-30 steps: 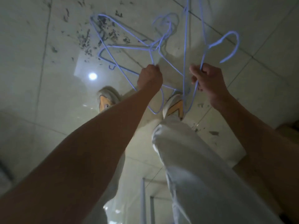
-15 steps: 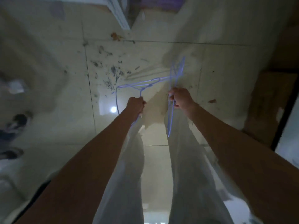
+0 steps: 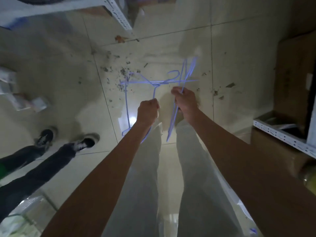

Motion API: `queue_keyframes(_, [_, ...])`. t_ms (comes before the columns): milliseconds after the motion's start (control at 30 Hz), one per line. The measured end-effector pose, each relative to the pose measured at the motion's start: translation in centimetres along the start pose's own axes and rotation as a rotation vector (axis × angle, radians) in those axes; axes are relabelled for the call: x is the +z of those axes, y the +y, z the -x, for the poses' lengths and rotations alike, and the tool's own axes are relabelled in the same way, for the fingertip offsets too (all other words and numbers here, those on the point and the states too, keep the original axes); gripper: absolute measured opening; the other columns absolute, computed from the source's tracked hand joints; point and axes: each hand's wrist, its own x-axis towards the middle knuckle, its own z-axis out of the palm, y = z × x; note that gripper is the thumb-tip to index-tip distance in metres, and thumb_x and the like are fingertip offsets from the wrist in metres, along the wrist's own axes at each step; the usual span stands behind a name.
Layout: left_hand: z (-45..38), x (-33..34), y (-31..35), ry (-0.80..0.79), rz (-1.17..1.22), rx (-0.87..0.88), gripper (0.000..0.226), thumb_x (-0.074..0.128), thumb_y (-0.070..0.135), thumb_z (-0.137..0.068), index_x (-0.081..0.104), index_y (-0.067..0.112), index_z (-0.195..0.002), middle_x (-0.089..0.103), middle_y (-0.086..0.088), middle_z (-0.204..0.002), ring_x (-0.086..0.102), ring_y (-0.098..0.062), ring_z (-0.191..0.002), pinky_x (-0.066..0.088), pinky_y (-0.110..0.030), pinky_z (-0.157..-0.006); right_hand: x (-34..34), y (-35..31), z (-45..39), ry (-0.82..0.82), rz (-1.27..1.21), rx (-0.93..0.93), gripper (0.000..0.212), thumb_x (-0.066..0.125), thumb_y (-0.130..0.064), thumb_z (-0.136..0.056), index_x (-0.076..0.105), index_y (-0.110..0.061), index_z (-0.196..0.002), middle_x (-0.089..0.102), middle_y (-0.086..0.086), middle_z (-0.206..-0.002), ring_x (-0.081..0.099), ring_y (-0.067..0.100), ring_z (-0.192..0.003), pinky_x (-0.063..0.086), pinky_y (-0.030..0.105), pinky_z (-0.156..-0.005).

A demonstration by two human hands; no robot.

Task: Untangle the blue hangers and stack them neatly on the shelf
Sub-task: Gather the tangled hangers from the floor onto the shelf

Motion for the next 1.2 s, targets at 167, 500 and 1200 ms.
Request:
queue_keyframes(167, [1.2, 2.2, -1.4, 0.12, 0.015, 0.061, 0.049, 0.049, 0.024, -0.097, 0.048, 0.02, -0.047, 0.046, 0.004, -0.039, 0.045, -0.023, -0.049, 0.043, -0.039, -0.063, 0.7, 0.1, -1.1, -0.031, -0.147, 0.136, 0.031, 0.068, -0.032, -0.097, 0.056, -0.017, -0.072, 0.038, 0.0, -0.05, 0.033, 0.008, -0.036, 0.022, 0.015, -0.037])
queue_keyframes(500, [3.9, 4.3, -0.9, 0.103, 0.123, 0.044, 0.043, 0.048, 0.017, -0.096, 0.051, 0.015, -0.052, 0.042, -0.007, -0.056, 0.043, -0.029, -0.061, 0.038, -0.039, -0.069, -1.2, 1.6, -0.8, -0.138, -0.022, 0.006, 0.009, 0.079, -0.022, -0.089, 0.072, -0.02, -0.084, 0.039, -0.011, -0.039, 0.033, 0.005, -0.033, 0.027, 0.014, -0.039])
queue_keyframes(1200, [-7.3, 5.9, -3.5, 0.232, 0.342, -0.054, 0.035, 0.046, 0.032, -0.085, 0.055, 0.021, -0.053, 0.036, 0.002, -0.044, 0.032, -0.02, -0.037, 0.027, -0.022, -0.045, -4.6, 1.5, -10.9, -0.047, -0.247, 0.19, 0.012, 0.056, -0.013, -0.103, 0.066, -0.013, -0.11, 0.033, -0.003, -0.05, 0.027, 0.01, -0.04, 0.022, 0.018, -0.038])
